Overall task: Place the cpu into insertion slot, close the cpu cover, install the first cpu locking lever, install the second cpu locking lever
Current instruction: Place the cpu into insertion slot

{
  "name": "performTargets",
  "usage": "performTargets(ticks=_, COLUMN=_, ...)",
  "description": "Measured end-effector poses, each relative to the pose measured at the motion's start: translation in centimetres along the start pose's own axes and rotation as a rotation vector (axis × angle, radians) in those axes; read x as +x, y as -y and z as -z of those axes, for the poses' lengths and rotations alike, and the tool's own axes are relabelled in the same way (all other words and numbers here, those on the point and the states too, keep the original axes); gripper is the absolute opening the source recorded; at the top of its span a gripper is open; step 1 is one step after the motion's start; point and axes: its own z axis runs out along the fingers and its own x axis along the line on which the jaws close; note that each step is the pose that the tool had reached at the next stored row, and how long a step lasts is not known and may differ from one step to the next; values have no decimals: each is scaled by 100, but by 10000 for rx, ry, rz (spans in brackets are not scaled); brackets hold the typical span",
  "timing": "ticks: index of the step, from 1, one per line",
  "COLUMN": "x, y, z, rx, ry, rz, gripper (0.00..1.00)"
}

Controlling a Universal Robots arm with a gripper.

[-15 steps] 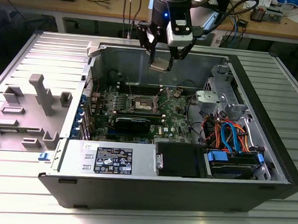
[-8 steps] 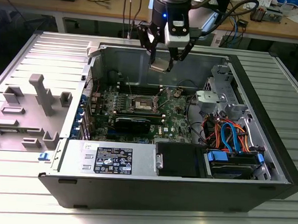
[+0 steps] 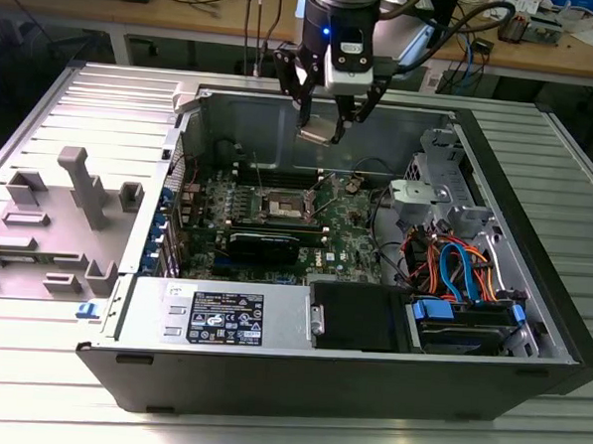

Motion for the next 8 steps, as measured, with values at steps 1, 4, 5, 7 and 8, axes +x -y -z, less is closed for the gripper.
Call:
performTargets(ticks=1, x=0, y=0, z=-2, rx=-1, ry=8, rz=-101, gripper=54)
performTargets(ticks=4, x=-1, y=1, z=-9, rx=-7, ry=36, rz=-420, gripper=54)
performTargets(ticks=5, x=0, y=1, z=-9, rx=-7, ry=40, rz=-480, gripper=54)
performTargets(ticks=7, x=-1, y=1, z=-11, rx=-10, ry=48, rz=-560, gripper=54)
performTargets(ticks=8, x=-1, y=1, z=-11, rx=-10, ry=48, rz=-562, gripper=54)
